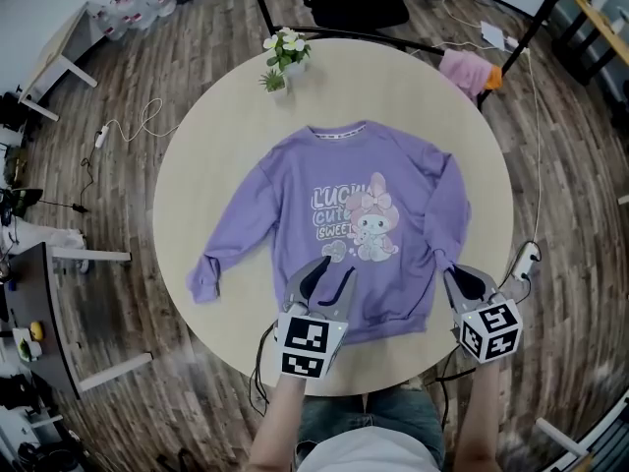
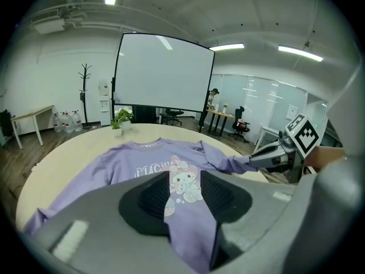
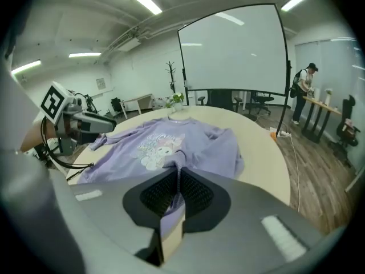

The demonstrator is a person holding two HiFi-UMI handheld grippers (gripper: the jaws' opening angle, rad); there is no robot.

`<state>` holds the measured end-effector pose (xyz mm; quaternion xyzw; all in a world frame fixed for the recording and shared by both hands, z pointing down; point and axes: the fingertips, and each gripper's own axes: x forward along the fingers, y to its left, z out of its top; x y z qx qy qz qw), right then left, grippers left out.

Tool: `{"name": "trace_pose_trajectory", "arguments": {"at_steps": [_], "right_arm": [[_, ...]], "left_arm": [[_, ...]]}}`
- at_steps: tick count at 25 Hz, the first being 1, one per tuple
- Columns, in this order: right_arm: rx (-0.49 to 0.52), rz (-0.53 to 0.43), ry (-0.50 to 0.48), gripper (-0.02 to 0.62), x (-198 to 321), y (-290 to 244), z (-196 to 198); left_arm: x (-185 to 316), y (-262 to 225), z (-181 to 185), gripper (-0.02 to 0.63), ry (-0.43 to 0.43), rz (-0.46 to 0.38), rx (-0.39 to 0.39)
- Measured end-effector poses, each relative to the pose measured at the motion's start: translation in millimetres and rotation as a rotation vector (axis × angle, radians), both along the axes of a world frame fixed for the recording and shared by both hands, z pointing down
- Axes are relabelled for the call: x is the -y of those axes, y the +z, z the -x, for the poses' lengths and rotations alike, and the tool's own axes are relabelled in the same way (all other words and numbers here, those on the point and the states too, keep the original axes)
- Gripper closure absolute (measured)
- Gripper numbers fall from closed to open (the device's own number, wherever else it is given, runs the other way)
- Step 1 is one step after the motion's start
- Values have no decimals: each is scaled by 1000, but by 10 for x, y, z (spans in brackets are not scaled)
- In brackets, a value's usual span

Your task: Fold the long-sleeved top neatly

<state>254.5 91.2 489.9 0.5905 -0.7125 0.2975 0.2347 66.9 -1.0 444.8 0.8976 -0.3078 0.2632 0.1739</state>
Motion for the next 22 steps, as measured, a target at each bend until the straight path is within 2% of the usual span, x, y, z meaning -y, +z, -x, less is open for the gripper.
{"name": "trace_pose_trajectory", "arguments": {"at_steps": [4, 12, 17, 22], "right_arm": [[1, -90, 37, 548, 199, -414, -162], [-77, -226, 39, 548, 602, -1127, -341], [-110, -312, 2, 548, 887, -1549, -237], [-123, -386, -77, 548, 1172, -1913, 27]], "left_arm": [[42, -97, 45, 432, -23, -17, -15], [66, -277, 202, 432, -80, -33, -41], [83, -426, 399, 432, -123, -61, -53], [109, -554, 601, 432, -178, -78, -66]]}}
